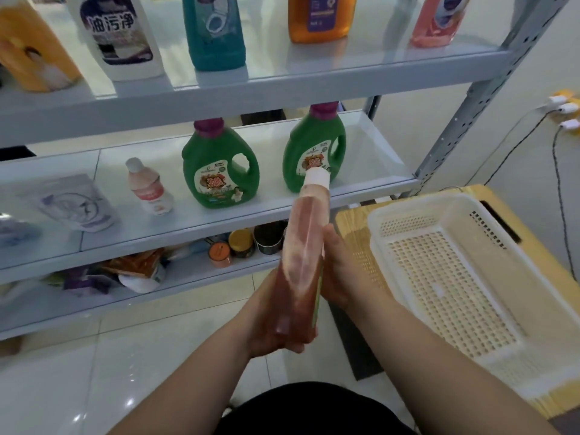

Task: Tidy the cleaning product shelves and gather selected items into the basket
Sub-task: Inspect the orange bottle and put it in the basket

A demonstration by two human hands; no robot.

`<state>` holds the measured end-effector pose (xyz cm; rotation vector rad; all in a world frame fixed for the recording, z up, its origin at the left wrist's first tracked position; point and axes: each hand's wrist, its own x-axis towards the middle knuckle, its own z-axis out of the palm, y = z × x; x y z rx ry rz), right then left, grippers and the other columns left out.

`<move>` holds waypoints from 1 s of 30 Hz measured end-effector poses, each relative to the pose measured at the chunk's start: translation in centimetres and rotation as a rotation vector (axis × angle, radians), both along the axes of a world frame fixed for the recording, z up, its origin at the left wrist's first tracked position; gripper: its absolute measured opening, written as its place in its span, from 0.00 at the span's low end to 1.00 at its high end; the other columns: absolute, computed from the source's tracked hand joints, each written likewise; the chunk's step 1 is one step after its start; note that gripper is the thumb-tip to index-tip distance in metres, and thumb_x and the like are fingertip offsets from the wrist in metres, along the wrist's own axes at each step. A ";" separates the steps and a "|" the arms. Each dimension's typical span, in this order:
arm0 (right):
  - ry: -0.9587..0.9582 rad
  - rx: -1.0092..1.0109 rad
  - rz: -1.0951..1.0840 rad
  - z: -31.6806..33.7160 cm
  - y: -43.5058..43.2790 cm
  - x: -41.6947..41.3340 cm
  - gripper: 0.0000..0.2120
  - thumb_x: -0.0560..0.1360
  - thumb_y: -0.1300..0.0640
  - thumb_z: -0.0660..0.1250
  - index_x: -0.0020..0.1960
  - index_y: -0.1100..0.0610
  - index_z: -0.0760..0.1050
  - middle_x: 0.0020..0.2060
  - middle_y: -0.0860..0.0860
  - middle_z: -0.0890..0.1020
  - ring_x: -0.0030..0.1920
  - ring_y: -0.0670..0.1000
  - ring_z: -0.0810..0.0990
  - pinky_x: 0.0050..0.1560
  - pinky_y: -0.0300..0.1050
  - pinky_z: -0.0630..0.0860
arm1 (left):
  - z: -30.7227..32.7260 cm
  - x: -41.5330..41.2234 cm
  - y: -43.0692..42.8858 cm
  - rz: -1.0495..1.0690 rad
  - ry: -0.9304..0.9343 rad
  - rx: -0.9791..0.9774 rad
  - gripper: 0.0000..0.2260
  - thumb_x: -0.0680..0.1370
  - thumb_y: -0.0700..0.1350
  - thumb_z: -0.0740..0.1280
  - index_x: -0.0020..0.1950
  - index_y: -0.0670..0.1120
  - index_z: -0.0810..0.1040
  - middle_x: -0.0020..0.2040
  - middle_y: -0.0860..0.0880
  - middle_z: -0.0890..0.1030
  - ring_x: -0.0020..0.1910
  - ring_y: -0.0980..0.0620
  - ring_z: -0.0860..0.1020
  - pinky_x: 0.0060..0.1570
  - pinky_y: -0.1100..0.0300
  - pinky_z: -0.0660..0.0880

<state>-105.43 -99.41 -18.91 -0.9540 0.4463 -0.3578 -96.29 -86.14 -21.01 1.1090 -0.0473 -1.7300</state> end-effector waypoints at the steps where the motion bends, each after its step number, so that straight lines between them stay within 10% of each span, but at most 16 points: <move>1: 0.009 0.048 -0.059 -0.2 -0.5 -0.3 0.45 0.65 0.34 0.80 0.71 0.59 0.70 0.59 0.57 0.80 0.58 0.57 0.82 0.59 0.56 0.79 | -0.1 -0.1 -0.2 -0.018 -0.025 -0.025 0.28 0.76 0.67 0.69 0.61 0.45 0.82 0.49 0.36 0.81 0.44 0.36 0.83 0.42 0.35 0.81; 6: 0.118 0.032 -0.255 -0.6 -3.0 -2.4 0.49 0.58 0.41 0.86 0.71 0.54 0.68 0.58 0.57 0.85 0.55 0.58 0.86 0.50 0.54 0.84 | 0.3 1.5 -0.9 0.126 -0.034 -0.190 0.37 0.71 0.74 0.68 0.69 0.49 0.80 0.70 0.40 0.78 0.69 0.40 0.77 0.62 0.48 0.78; 12: 0.166 -0.212 -0.260 0.4 -4.5 -3.7 0.31 0.66 0.46 0.80 0.67 0.43 0.74 0.57 0.49 0.86 0.57 0.59 0.86 0.57 0.65 0.82 | 1.1 1.5 -2.3 0.073 -0.509 -0.168 0.31 0.65 0.45 0.76 0.68 0.45 0.75 0.58 0.43 0.86 0.57 0.42 0.85 0.53 0.51 0.82; 18: 0.168 -0.333 -0.163 1.4 -3.9 -3.6 0.28 0.66 0.44 0.80 0.64 0.36 0.74 0.57 0.45 0.84 0.57 0.54 0.85 0.50 0.56 0.85 | 2.5 2.3 -2.1 0.026 -0.690 -0.224 0.27 0.59 0.52 0.83 0.58 0.55 0.84 0.56 0.47 0.87 0.56 0.46 0.85 0.53 0.50 0.82; 23: 0.458 -0.828 -0.149 3.5 -4.2 -2.3 0.20 0.68 0.28 0.66 0.52 0.39 0.73 0.49 0.43 0.79 0.49 0.44 0.81 0.41 0.37 0.76 | 2.1 1.8 0.0 0.012 -1.236 0.039 0.29 0.54 0.65 0.79 0.50 0.75 0.71 0.46 0.74 0.79 0.45 0.73 0.78 0.42 0.66 0.73; 30: 0.944 -1.549 -0.022 5.9 -3.4 0.5 0.22 0.81 0.34 0.52 0.45 0.49 0.73 0.36 0.47 0.76 0.38 0.49 0.77 0.37 0.47 0.72 | 0.0 2.6 3.1 -0.085 -1.488 0.040 0.24 0.59 0.64 0.78 0.48 0.68 0.69 0.43 0.65 0.78 0.42 0.67 0.75 0.38 0.65 0.72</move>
